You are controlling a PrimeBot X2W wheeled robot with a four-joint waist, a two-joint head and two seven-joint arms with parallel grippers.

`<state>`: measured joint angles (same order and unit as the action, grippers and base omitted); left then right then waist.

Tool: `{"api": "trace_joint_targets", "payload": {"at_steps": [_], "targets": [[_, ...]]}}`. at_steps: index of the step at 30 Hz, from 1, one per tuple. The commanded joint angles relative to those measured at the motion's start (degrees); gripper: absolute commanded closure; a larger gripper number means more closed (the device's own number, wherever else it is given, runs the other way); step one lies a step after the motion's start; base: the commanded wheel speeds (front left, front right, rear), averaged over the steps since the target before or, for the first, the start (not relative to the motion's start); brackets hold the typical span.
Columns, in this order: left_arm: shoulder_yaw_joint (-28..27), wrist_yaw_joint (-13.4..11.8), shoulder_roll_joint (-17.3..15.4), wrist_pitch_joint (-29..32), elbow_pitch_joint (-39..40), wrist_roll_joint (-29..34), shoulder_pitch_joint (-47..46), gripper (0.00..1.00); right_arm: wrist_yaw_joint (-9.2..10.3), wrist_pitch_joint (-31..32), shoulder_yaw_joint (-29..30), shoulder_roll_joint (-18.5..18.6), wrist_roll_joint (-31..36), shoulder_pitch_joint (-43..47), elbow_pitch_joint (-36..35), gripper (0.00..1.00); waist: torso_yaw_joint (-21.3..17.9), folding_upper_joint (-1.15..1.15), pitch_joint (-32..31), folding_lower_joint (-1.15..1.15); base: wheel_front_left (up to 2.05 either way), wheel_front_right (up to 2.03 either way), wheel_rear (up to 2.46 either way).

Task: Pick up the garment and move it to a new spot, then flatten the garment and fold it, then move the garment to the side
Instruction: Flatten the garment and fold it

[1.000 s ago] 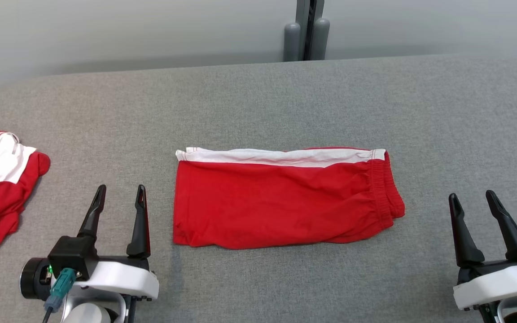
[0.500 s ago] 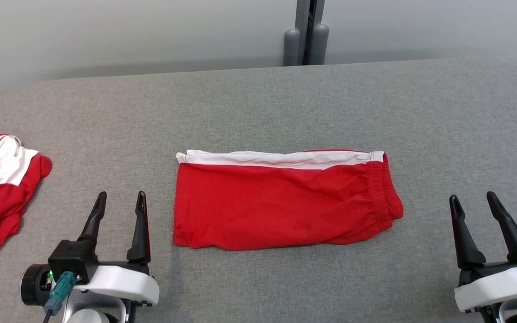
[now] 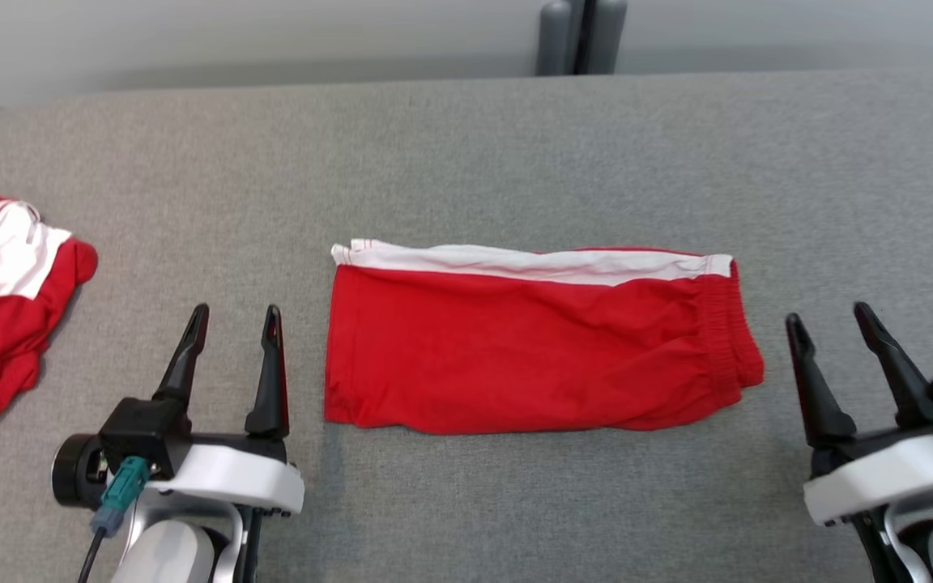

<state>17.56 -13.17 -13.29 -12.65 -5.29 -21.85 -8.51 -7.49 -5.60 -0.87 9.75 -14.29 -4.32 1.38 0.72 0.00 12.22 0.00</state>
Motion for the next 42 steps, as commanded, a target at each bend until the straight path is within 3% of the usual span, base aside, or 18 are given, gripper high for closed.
{"api": "trace_joint_targets", "payload": {"at_steps": [1, 9, 23, 32, 33, 34, 35, 38, 42], "targets": [[0.1, 0.3, 0.2, -0.5, -0.1, 0.3, -1.7, 0.0, -0.02, 0.8, -1.6, 1.0, -0.4, -2.2, 0.6, 0.0, 1.4, 0.0, 2.3, 0.0, 0.0, 0.0, 0.0], [0.7, 1.1, 1.5, -1.6, -2.1, 0.6, -4.5, 0.0, -0.02, 3.6, -6.5, 1.8, -1.3, -6.8, 6.0, 0.0, 3.5, 0.0, 6.2, 0.0, 0.0, 0.0, 0.0], [0.5, 1.8, 2.2, -2.4, -3.8, 1.4, -6.7, 0.0, -0.02, 3.0, -4.1, 1.4, -3.3, -6.6, 12.2, 0.0, 3.2, 0.0, 9.2, 0.0, 0.0, 0.0, 0.0], [0.7, 2.4, 2.6, -2.5, -4.6, 1.9, -8.2, 0.0, -0.03, 5.2, -9.2, 2.1, -9.6, -8.6, 16.9, 0.0, 3.7, 0.0, 10.8, 0.0, 0.0, 0.0, 0.0], [0.6, 2.4, 2.6, -2.5, -4.7, 2.0, -8.4, 0.0, -0.03, 5.4, -9.8, 2.3, -10.3, -8.7, 17.1, 0.17, 3.7, 0.0, 10.8, 0.0, 0.0, 0.0, 0.0], [0.5, 2.4, 2.6, -2.5, -4.8, 2.1, -8.5, 0.0, -0.03, 5.7, -10.6, 2.5, -11.1, -8.9, 17.4, 0.5, 3.6, 0.0, 10.9, 0.0, 0.0, 0.0, 0.0], [0.5, 2.5, 2.6, -2.5, -4.8, 2.1, -8.6, 0.0, -0.04, 5.7, -11.4, 2.7, -12.1, -9.1, 17.5, 0.53, 3.6, 0.0, 10.9, 0.0, 0.0, 0.0, 0.0], [0.3, 2.4, 2.4, -2.6, -5.0, 2.2, -8.7, 0.0, -0.06, 5.0, -12.4, 3.9, -13.9, -9.7, 17.3, 1.0, 3.3, 0.0, 10.8, 0.0, 0.0, 0.0, 0.0], [0.1, 2.0, 2.3, -2.6, -5.3, 2.3, -8.7, 0.0, -0.01, 4.1, -13.3, 6.3, -16.2, -9.8, 16.9, 1.0, 2.7, 0.0, 10.1, 0.0, 0.0, 0.0, 0.0]]}}
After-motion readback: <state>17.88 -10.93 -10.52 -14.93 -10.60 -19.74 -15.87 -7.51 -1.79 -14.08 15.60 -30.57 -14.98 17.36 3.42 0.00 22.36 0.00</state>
